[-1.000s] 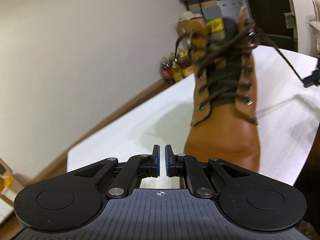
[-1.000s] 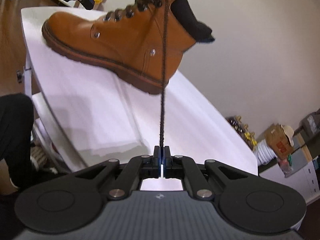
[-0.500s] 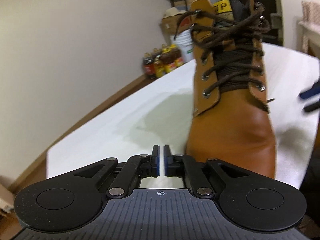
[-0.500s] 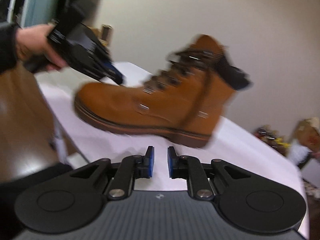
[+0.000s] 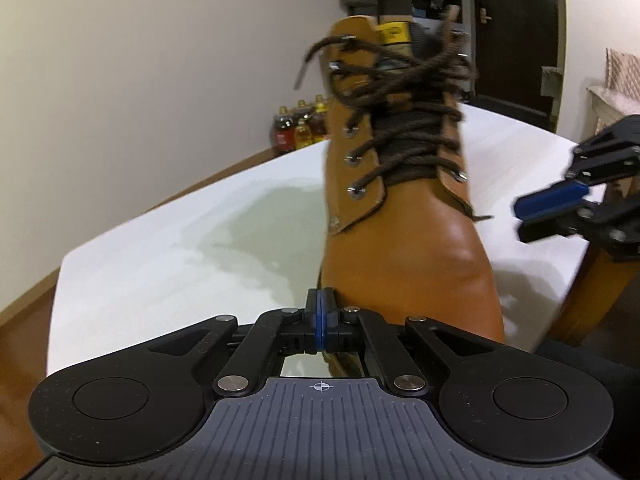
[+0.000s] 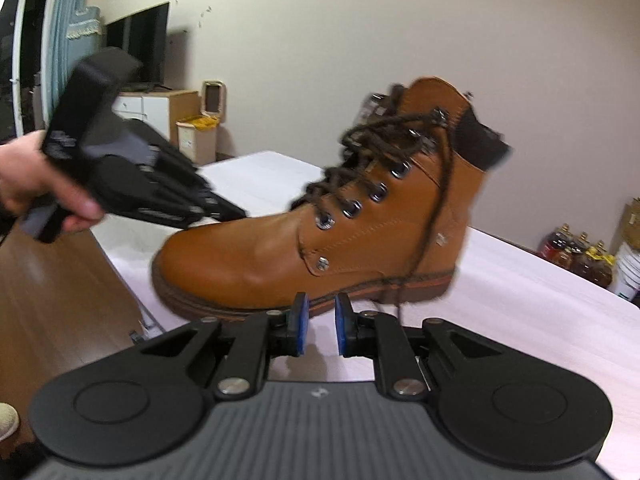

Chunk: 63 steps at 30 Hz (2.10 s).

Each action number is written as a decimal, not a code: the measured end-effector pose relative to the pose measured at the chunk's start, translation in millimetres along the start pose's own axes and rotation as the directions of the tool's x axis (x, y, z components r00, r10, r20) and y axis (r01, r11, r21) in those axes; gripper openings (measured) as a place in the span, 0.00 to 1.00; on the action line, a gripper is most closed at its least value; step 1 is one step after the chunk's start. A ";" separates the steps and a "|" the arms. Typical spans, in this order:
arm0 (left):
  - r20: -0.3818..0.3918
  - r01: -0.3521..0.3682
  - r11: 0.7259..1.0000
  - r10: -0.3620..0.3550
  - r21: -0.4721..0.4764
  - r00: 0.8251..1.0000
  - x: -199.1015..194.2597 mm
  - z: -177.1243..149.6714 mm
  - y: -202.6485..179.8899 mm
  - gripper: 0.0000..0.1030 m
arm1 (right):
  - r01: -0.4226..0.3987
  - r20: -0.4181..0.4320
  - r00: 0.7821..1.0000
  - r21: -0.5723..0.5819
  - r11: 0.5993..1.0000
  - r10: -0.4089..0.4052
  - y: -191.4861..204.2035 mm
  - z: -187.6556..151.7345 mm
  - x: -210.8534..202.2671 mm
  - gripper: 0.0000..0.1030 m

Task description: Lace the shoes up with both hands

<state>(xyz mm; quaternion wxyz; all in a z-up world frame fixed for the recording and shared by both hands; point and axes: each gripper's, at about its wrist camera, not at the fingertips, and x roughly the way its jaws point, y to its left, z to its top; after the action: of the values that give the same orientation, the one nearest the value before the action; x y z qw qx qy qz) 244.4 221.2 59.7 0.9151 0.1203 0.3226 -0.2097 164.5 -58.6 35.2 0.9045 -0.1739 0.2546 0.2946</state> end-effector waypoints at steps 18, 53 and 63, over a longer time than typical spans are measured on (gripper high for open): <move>-0.040 -0.146 0.987 0.144 -0.060 0.989 2.2 12.0 -38.7 0.00 | -0.033 -0.004 0.999 0.009 0.999 0.033 -0.8 -5.1 -9.9 0.15; 0.197 0.074 0.820 -0.223 0.568 0.955 12.5 109.6 48.7 0.21 | -0.238 0.225 0.941 -0.099 0.966 0.255 -142.3 57.9 42.1 0.22; 0.178 0.040 0.855 -0.153 0.518 0.972 29.2 105.7 54.5 0.02 | -0.119 0.191 0.974 -0.041 0.992 0.125 -142.9 58.8 41.7 0.01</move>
<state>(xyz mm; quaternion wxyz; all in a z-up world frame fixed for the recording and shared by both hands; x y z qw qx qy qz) 347.1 222.8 126.2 0.8679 0.3186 0.1615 -0.3453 303.4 -122.2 82.7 0.9025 -0.1416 0.1715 0.3688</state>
